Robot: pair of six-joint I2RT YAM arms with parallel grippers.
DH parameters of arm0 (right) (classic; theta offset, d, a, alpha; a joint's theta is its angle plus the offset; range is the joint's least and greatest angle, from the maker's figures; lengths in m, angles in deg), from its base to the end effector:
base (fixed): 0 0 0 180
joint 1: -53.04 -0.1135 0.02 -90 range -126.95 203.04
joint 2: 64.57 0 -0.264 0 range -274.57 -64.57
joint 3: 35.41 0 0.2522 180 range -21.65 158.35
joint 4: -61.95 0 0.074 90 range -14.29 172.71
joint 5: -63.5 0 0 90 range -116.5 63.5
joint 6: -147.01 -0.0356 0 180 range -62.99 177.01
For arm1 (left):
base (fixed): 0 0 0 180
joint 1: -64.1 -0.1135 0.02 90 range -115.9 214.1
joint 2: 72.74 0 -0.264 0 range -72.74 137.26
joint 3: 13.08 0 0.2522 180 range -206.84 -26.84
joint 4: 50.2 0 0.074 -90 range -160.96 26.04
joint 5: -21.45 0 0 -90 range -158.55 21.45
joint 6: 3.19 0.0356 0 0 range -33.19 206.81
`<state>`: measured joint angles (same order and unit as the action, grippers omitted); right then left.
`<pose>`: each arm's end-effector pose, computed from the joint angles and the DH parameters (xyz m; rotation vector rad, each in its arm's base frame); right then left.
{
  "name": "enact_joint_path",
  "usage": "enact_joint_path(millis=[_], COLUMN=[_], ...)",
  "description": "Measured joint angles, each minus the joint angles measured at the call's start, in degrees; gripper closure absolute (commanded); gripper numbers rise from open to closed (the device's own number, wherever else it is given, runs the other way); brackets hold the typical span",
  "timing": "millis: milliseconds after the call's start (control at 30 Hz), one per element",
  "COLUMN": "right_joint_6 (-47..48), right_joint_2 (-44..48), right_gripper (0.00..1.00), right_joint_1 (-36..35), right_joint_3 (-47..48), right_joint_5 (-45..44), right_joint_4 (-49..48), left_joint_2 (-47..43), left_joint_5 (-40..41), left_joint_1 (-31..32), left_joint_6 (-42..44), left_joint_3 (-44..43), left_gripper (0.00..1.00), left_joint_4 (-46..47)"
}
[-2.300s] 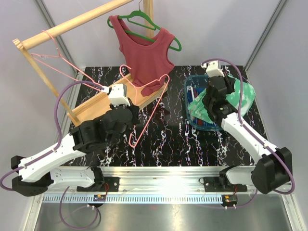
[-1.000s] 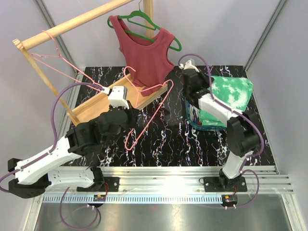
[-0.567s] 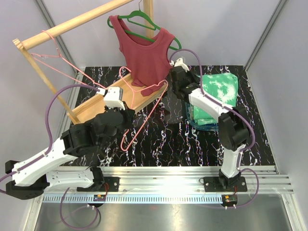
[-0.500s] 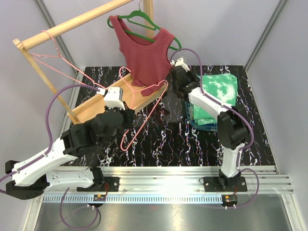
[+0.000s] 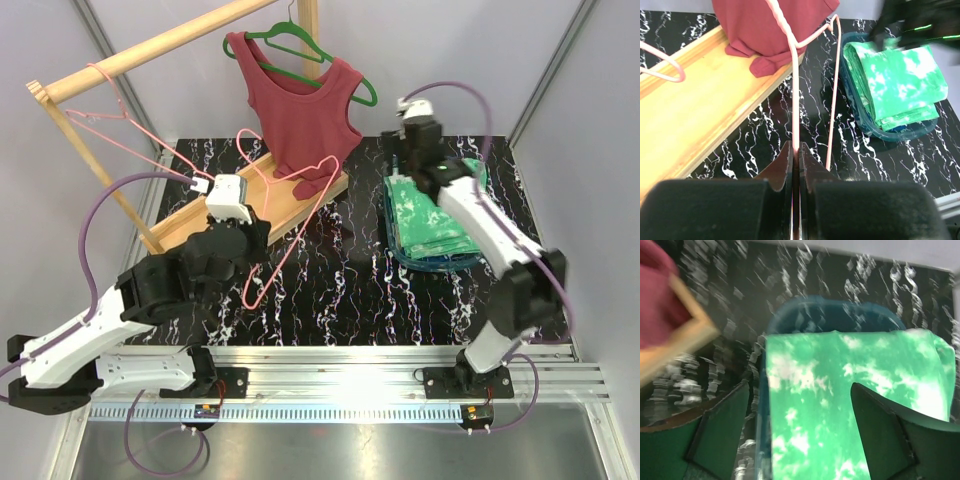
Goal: Remove the trousers from the hanger
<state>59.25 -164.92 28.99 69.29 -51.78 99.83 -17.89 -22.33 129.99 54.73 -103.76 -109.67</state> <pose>0.3783 0.1522 0.3337 -0.2300 2.0908 -0.2477 0.0900 -0.1381 0.4374 0.0429 1.8690 -0.3841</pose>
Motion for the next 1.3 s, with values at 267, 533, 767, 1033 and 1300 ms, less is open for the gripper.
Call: enact_joint_path(millis=[267, 533, 767, 1033, 1300], right_joint_6=[-8.1, -11.8, -15.1, -18.0, -15.1], right_joint_2=[17.1, -3.1, -7.5, -0.9, 21.8], right_gripper=[0.0, 0.01, 0.01, 0.01, 0.0], right_joint_1=[14.6, 19.1, 20.0, 20.0, 20.0], right_joint_3=[-9.4, -12.3, -13.1, -12.0, -6.4], right_joint_5=[14.4, 19.4, 21.9, 20.8, 20.5], right_joint_4=[-3.2, -4.5, -6.8, 0.5, 9.0], left_joint_2=[2.6, 12.4, 21.2, 25.5, 28.5], left_joint_5=[1.7, 13.2, 21.9, 26.4, 32.4], left_joint_1=[0.0, -0.1, -5.8, -10.4, -15.9], left_joint_6=[0.9, 3.0, 8.1, 12.4, 19.1], left_joint_3=[-6.4, -25.1, -31.6, -31.8, -34.0], left_gripper=[1.0, 1.0, 1.0, 1.0, 1.0], left_joint_4=[-3.4, -9.4, -12.0, -13.8, -9.4])
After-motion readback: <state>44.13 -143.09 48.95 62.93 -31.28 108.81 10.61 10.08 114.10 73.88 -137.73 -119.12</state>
